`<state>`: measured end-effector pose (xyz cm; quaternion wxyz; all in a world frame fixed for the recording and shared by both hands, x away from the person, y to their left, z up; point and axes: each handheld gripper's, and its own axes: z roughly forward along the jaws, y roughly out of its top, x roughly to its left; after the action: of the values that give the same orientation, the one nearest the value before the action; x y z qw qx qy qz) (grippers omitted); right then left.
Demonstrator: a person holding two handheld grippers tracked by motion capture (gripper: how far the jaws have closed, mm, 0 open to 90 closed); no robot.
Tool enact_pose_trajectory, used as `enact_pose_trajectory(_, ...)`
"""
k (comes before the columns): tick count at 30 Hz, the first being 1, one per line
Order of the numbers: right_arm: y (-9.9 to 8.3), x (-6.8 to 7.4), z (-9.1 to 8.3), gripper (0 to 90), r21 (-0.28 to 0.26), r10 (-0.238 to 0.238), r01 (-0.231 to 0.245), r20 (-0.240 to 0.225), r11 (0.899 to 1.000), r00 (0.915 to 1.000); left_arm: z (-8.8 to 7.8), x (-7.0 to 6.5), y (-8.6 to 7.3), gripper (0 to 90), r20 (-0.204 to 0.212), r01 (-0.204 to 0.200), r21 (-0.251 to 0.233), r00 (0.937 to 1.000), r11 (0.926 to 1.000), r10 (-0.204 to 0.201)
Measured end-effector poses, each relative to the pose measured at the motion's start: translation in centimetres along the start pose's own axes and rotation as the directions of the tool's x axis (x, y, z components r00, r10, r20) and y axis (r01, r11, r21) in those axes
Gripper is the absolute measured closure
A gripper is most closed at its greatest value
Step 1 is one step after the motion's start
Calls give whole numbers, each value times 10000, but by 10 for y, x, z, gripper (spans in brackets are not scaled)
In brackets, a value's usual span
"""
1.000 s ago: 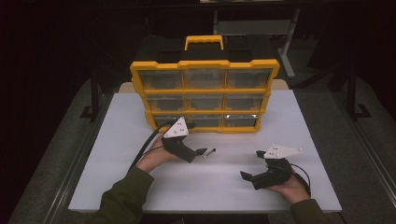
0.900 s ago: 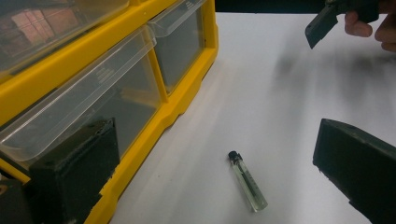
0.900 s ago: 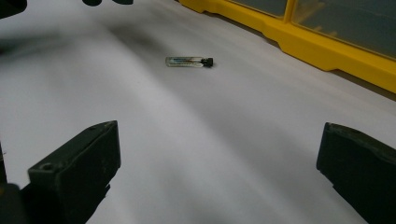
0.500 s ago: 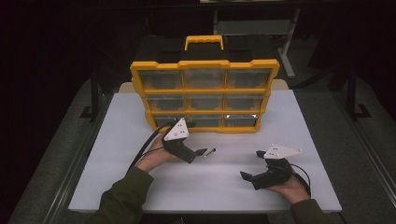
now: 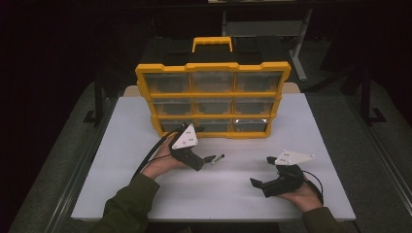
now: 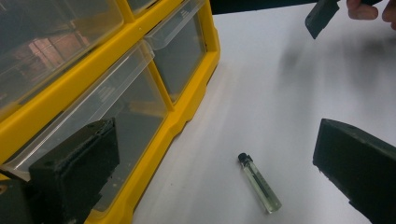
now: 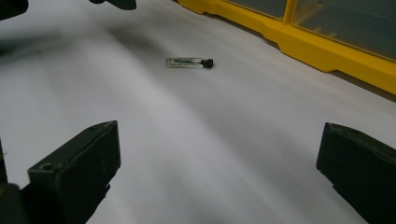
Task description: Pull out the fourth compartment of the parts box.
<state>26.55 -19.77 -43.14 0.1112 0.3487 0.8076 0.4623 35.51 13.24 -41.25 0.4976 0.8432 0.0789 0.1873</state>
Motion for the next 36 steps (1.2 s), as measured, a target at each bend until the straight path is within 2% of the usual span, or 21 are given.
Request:
enact_pose_trajectory(17,0,0,0,0,-2,-14,14,-7,10000,10000,1,-3,0,4,-256,-725,95,9970,9973,727)
enact_pose_trajectory(28,0,0,0,0,-42,36,-37,-34,10000,10000,2,-5,0,5,-389,-1199,155,9920,9927,1204)
enact_pose_trajectory(36,0,0,0,0,-41,25,-25,-43,10000,10000,2,-7,0,5,-530,-1601,228,9855,9868,1611)
